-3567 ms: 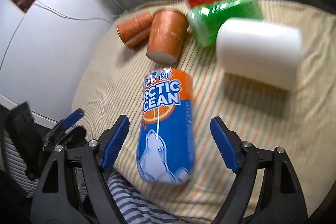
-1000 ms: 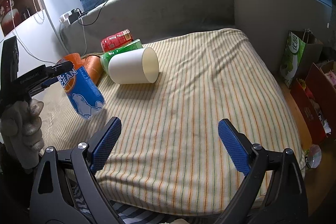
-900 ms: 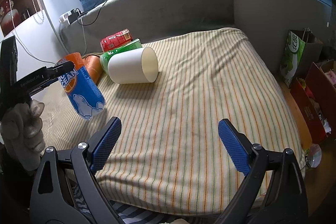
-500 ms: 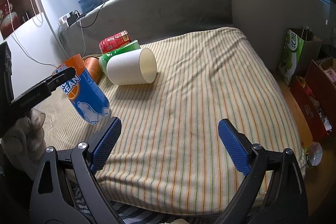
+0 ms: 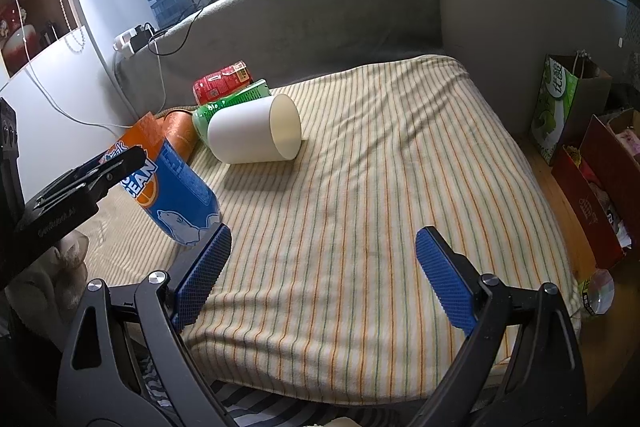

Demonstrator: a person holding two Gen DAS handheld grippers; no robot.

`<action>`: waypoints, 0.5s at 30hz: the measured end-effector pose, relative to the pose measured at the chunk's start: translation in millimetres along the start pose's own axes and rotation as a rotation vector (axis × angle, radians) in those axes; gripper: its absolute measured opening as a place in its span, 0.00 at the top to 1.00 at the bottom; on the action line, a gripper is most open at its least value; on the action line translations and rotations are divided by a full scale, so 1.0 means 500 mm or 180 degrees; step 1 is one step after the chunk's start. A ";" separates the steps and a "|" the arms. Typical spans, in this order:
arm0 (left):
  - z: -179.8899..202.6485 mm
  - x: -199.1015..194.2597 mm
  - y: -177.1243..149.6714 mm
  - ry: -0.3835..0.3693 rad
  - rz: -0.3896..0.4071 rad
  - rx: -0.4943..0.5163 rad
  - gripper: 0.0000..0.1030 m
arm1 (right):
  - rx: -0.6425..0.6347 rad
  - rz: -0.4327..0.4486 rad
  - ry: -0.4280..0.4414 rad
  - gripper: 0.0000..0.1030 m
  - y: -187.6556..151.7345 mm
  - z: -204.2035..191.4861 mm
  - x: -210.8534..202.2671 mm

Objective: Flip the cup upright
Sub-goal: 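Lift the can with the left tool and rotate it upright, then lower the upright can onto the bed and open the left tool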

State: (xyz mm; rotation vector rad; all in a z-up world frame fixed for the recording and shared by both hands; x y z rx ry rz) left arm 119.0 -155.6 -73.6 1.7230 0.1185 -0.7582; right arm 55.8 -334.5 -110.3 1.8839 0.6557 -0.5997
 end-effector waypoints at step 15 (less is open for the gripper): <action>0.047 0.000 0.006 -0.0178 -0.0001 0.0173 0.27 | 0.0017 0.0016 0.0002 0.07 0.002 0.002 -0.009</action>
Point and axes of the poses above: each gripper's, at about its wrist camera, not at the fingertips, and x roughly the way its jaws point, z to its right, y to its top, the point moved 10 cm from there along x, roughly the way its jaws point, and after that the axes turned 11 degrees about x, right-handed, at the moved point
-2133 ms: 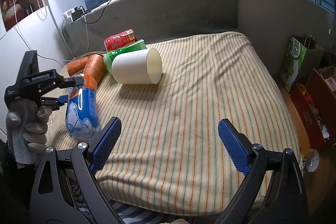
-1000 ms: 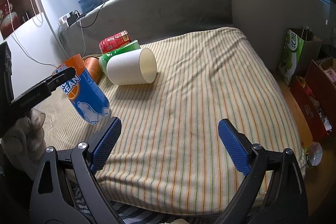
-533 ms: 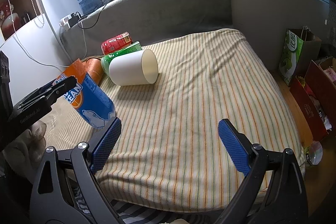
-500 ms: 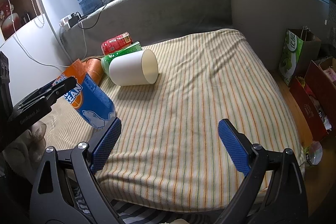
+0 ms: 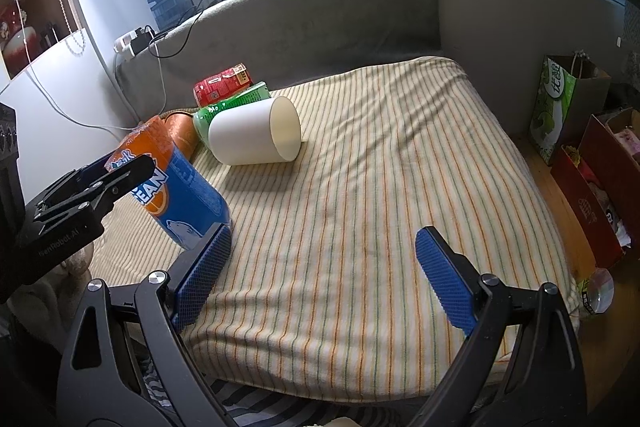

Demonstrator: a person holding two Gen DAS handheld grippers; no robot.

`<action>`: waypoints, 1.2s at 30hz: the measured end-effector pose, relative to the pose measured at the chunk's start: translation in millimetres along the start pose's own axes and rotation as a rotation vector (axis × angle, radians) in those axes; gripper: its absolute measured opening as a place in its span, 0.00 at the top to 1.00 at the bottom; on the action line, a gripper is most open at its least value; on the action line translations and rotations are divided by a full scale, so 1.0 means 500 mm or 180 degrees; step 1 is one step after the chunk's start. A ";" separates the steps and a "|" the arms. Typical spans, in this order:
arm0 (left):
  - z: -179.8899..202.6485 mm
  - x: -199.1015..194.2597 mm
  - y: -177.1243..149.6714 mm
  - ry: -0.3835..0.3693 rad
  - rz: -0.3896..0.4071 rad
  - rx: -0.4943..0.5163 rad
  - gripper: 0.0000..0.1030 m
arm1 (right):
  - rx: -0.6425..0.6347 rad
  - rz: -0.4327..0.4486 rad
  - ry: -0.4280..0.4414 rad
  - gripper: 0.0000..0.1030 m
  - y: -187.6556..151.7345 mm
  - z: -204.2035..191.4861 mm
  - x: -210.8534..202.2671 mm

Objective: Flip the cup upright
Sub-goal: 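Lower the upright can onto the bed and open the left tool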

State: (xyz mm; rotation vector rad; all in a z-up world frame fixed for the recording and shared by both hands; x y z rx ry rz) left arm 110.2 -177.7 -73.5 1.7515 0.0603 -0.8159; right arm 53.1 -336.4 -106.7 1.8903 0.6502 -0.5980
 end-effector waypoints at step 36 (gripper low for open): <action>-0.185 -0.181 -0.012 0.0853 0.0614 -0.0473 0.20 | -0.0518 0.1113 -0.0113 0.00 0.069 -0.121 -0.098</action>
Point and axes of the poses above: each gripper's, at about its wrist camera, not at the fingertips, and x roughly the way its jaws point, z to its right, y to its top, the point moved 10 cm from there along x, roughly the way its jaws point, and after that the axes turned 11 degrees about x, right-handed, at the moved point
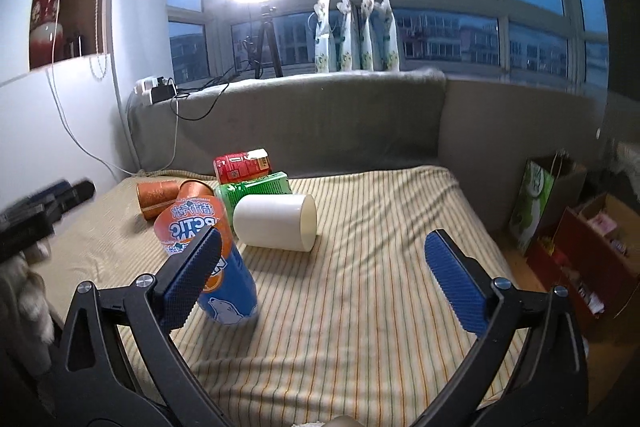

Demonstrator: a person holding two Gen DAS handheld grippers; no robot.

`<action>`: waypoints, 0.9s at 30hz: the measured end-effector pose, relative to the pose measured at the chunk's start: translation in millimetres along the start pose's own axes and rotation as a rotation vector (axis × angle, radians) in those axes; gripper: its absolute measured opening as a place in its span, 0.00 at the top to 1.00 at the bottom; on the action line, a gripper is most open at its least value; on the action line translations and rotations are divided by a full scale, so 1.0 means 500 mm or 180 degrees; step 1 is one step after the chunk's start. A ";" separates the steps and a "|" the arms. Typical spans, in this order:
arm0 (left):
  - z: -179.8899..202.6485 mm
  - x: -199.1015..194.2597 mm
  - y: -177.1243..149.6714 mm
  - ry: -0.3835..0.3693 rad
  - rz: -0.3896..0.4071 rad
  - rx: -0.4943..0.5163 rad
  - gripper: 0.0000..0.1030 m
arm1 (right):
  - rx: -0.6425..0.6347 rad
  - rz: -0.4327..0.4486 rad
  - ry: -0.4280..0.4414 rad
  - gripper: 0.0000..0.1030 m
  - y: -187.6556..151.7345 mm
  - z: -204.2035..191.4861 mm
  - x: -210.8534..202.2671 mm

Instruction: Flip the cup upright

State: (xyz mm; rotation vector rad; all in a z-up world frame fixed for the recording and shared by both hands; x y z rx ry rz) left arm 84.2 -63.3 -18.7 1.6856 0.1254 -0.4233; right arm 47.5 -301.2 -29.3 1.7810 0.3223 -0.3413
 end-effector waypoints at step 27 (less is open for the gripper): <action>-0.015 -0.010 0.004 0.0114 0.0062 0.0035 0.19 | 0.0027 -0.0035 -0.0075 0.00 -0.021 0.006 0.015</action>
Point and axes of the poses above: each gripper's, at about its wrist camera, not at the fingertips, and x roughly the way its jaws point, z to its right, y to its top, the point moved 10 cm from there along x, roughly the way its jaws point, and after that the axes turned 11 degrees about x, right-handed, at the moved point
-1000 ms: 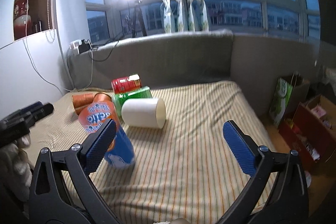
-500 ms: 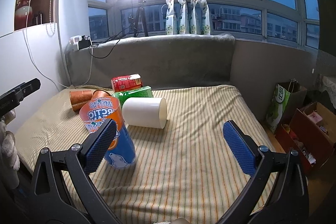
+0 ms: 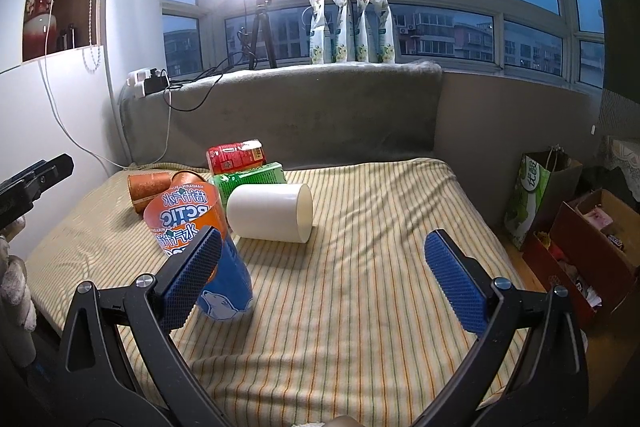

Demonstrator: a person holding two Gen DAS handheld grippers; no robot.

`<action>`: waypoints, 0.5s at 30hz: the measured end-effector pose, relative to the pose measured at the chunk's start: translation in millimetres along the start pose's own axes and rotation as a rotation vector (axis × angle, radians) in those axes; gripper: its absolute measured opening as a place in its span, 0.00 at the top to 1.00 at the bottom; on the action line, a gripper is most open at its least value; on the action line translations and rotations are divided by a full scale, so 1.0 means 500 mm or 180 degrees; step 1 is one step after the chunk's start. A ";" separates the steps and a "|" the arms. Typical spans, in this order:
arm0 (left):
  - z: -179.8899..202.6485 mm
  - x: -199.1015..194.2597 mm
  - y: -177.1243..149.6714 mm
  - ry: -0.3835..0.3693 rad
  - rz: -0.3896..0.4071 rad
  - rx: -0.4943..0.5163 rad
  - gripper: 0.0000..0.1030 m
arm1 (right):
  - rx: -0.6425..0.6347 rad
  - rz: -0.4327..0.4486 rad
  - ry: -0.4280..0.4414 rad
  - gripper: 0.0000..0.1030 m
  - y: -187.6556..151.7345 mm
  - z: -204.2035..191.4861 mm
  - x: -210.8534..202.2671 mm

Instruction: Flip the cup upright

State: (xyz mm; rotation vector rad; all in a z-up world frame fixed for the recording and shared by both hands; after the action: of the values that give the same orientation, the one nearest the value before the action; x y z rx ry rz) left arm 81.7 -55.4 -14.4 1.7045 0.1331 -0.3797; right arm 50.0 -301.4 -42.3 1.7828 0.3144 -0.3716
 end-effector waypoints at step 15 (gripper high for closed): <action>-0.002 0.004 -0.001 -0.0010 -0.0011 -0.0002 0.19 | 0.0006 -0.0009 0.0005 0.00 -0.001 0.000 0.003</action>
State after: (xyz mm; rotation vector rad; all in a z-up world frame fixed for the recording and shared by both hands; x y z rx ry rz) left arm 83.4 -54.8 -15.2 1.7030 0.1338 -0.3849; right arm 51.1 -301.4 -43.2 1.7848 0.3177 -0.3726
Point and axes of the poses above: each gripper's, at about its wrist camera, not at the fingertips, and x roughly the way its jaws point, z to its right, y to its top, the point moved 10 cm from there along x, roughly the way its jaws point, and after that the axes turned 11 degrees about x, right-handed, at the moved point
